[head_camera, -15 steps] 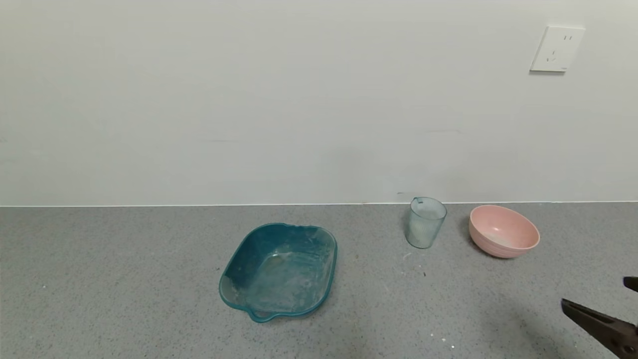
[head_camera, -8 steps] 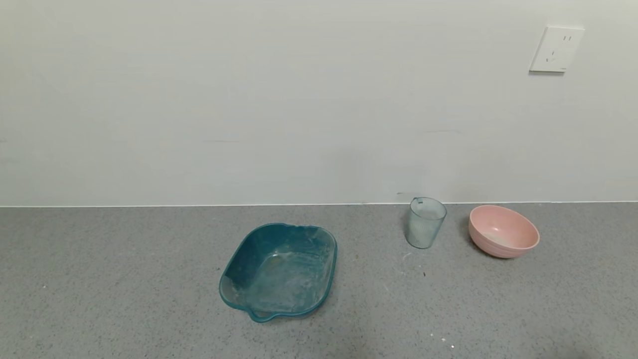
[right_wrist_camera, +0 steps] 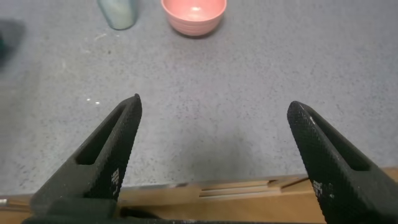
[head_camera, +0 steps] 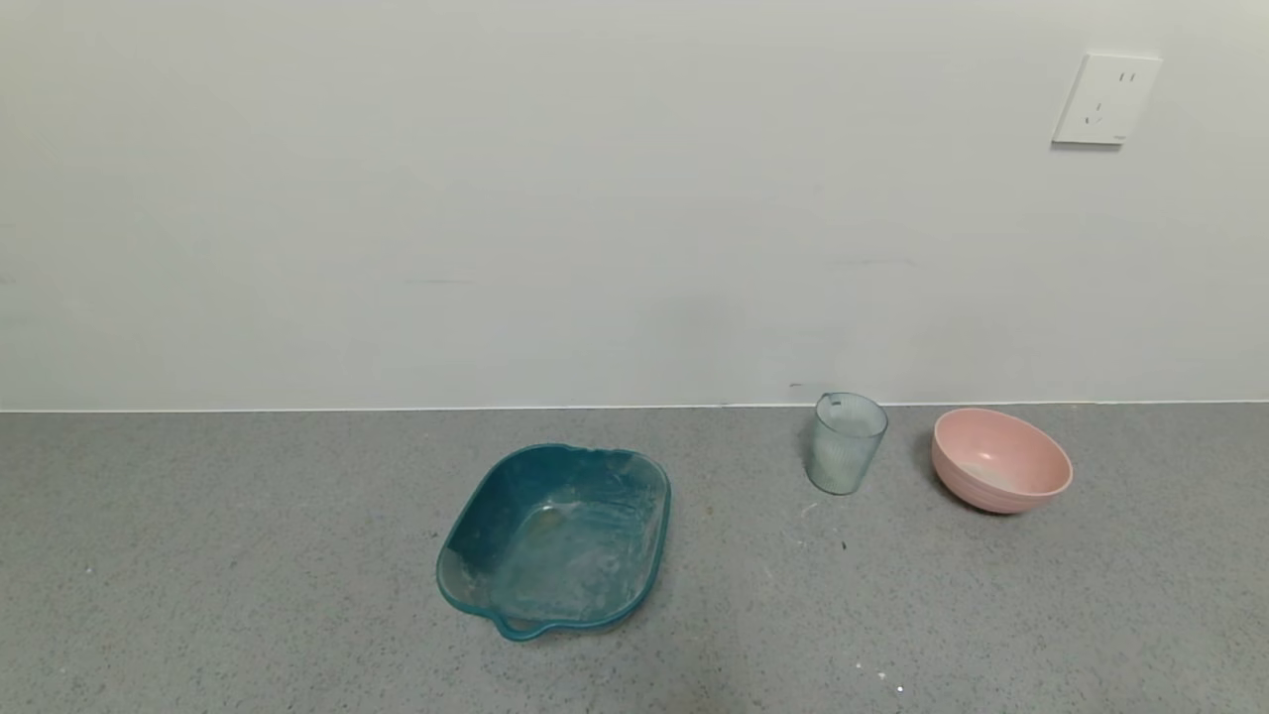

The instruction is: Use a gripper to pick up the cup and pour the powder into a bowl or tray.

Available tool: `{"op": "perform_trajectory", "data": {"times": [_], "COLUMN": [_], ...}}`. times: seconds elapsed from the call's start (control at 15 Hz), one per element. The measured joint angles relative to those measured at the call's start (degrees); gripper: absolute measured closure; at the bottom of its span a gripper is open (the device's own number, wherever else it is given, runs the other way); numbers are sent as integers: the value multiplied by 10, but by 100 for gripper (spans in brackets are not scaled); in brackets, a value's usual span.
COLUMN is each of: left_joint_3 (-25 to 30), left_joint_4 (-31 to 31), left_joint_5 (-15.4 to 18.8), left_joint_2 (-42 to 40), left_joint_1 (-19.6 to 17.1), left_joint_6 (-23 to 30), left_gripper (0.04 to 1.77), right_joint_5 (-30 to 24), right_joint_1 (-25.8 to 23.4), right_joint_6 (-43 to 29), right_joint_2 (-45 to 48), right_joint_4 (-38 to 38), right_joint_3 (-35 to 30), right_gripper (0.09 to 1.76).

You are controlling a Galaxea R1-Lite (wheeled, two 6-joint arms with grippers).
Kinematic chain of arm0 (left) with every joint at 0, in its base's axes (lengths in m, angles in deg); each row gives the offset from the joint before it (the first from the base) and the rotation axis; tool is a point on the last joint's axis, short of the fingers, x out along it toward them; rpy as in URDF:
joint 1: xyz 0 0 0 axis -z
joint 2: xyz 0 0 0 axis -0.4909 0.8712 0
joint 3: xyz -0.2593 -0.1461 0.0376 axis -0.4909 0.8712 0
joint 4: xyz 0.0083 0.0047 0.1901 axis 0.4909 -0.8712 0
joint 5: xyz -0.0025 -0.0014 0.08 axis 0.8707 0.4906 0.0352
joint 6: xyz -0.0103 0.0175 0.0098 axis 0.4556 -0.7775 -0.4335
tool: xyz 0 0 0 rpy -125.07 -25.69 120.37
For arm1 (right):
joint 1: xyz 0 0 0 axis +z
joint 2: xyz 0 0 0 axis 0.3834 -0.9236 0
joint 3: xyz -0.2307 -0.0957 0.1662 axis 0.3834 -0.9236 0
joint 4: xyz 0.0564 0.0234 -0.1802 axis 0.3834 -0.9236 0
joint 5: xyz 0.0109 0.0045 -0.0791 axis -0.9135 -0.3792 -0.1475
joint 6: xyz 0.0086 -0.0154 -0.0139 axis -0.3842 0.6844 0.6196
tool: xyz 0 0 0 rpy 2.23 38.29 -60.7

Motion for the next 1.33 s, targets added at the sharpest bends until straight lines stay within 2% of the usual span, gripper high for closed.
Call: {"op": "perform_trajectory", "data": {"times": [0.27, 0.67, 1.07, 1.33], "left_joint_3": [0, 0, 0, 0], "left_joint_4": [0, 0, 0, 0], "left_joint_5": [0, 0, 0, 0], "left_joint_2": [0, 0, 0, 0], "left_joint_1": [0, 0, 0, 0], "left_joint_6": [0, 0, 0, 0], "left_gripper": [9, 9, 9, 9], "right_joint_5": [-34, -39, -39, -43], "right_joint_1": [-16, 25, 29, 28], "right_joint_6": [-2, -2, 2, 28], "right_joint_2": [30, 65, 121, 150], "right_joint_4": [5, 13, 136, 212], "right_joint_3": [-14, -24, -117, -203], "right_gripper": [15, 15, 15, 15]}}
